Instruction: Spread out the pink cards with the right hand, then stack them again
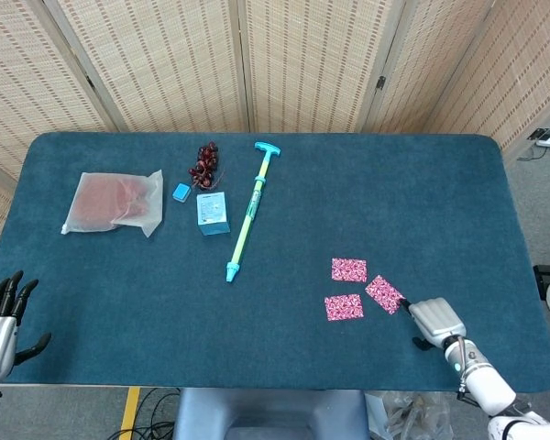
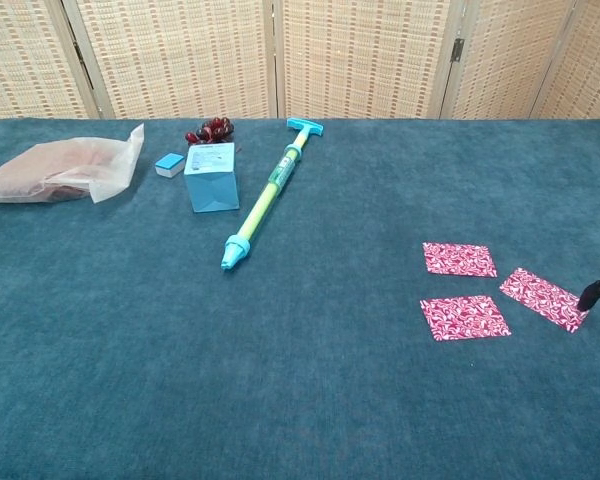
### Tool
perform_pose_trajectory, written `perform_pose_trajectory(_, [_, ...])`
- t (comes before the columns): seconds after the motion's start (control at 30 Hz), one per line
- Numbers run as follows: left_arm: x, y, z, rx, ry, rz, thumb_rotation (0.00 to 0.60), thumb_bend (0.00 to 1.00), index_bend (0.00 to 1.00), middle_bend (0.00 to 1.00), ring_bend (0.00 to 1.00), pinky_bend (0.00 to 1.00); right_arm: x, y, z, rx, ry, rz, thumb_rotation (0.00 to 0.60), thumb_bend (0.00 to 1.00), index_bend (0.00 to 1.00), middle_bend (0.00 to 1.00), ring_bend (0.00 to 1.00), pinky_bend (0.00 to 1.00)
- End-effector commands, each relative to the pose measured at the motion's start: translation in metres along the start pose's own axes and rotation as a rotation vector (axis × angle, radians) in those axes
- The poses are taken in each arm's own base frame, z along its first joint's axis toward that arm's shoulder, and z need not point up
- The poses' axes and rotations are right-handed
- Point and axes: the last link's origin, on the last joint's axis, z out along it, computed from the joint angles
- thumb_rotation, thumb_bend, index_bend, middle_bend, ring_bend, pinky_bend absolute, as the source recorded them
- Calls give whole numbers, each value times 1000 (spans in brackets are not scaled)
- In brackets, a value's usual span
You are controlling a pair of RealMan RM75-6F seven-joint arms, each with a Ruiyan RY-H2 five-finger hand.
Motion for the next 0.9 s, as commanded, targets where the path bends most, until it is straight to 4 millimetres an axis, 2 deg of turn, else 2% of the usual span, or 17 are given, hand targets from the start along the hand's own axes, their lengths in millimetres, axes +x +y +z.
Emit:
perform_pose_trajectory(0.03, [0, 0, 0, 2, -1, 1, 600, 257, 139, 32, 48, 127, 4, 3, 1, -14, 17, 11, 600, 371, 164, 1000, 1000, 1000])
perform_pose_trajectory(0.13, [-1, 0, 0, 2, -2, 0, 600, 256, 139, 32, 48, 127, 10, 4, 6, -14, 37, 32, 600, 371, 164, 1000, 1000, 1000])
perform_pose_trajectory(0.5, [0, -3, -2, 12, -3, 4, 600, 257, 139, 32, 48, 127, 27, -10, 44, 12, 41, 51, 600, 371, 163, 1000, 1000, 1000])
perform_pose_trajectory(0.7, [0, -5, -4, 21, -4, 5, 600, 256, 139, 32, 48, 127, 28, -19, 54, 31, 13, 41, 600, 371, 163, 1000, 1000, 1000])
perform_pose_trajectory(0.9, [0, -6, -4, 20, 0, 4, 600, 256, 139, 32, 48, 127, 29, -26, 54, 53, 3, 31, 600, 372, 164, 1000, 1000, 1000])
